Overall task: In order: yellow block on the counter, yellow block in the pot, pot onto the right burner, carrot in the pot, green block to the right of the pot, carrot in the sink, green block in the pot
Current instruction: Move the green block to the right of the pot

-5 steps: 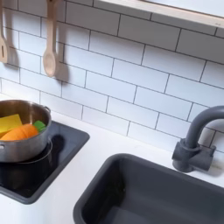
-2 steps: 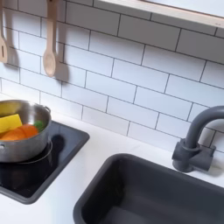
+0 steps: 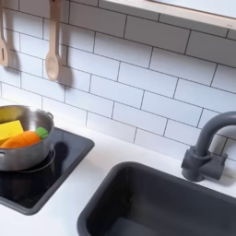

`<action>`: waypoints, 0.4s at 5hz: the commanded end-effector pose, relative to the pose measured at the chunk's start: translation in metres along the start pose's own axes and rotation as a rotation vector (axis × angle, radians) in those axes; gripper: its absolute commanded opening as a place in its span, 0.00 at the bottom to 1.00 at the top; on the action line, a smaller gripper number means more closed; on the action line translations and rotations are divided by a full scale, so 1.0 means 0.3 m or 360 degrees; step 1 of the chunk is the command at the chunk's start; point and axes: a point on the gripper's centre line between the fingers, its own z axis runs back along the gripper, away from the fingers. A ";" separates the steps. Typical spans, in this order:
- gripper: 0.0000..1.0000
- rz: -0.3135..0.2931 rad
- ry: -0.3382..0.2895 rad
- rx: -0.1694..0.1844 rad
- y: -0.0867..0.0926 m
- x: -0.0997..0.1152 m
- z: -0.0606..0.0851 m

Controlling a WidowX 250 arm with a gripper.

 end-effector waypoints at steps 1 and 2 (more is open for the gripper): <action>0.00 -0.0104 0.0042 -0.0058 -0.130 -0.035 -0.021; 0.00 -0.0139 0.0063 -0.0072 -0.166 -0.059 -0.030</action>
